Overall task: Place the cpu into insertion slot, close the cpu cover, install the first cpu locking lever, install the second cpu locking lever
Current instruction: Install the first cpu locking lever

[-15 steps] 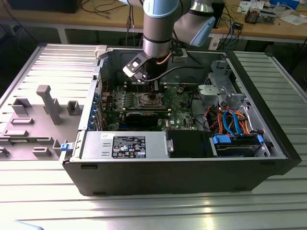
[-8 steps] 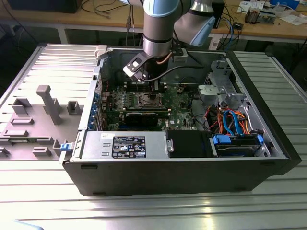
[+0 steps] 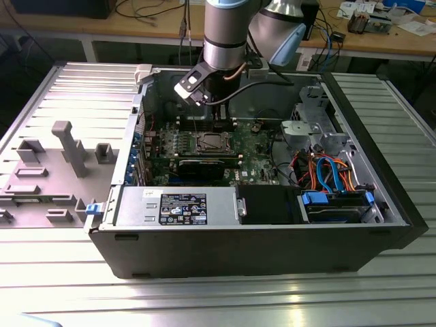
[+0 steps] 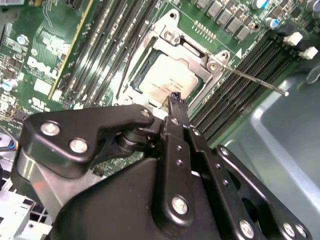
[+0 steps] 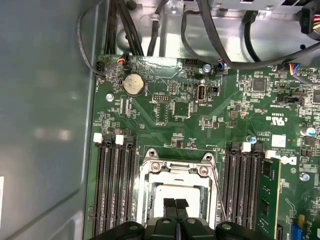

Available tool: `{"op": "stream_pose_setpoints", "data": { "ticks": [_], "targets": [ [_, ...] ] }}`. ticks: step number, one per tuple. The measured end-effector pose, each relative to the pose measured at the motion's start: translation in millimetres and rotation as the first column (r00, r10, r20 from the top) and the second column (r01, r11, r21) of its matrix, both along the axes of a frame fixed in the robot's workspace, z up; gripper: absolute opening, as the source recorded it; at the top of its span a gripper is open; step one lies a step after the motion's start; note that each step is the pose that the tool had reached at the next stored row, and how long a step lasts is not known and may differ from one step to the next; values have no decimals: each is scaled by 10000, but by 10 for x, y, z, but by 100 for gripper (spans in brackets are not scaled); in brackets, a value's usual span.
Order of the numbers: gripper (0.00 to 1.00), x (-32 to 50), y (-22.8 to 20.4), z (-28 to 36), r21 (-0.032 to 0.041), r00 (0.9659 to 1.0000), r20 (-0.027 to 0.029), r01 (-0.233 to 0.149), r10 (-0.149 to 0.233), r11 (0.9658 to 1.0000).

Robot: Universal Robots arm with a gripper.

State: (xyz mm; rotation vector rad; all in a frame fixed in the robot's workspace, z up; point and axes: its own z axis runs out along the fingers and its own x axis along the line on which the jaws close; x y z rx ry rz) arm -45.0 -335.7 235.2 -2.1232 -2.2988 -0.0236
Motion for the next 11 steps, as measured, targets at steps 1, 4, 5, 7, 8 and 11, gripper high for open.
{"op": "stream_pose_setpoints", "data": {
  "ticks": [1,4,5,7,8,11],
  "targets": [
    [11,0,0,0,-2,10000,-2,-52,52,10000],
    [11,0,0,0,-4,9989,-10,-459,459,9989],
    [11,0,0,0,-4,9982,-11,-602,602,9982],
    [11,0,0,-1,-2,9958,-11,-921,921,9958],
    [11,0,0,-1,-2,9943,-11,-1071,1071,9943],
    [11,0,0,-1,-1,9894,-11,-1450,1450,9894]
  ]
}}
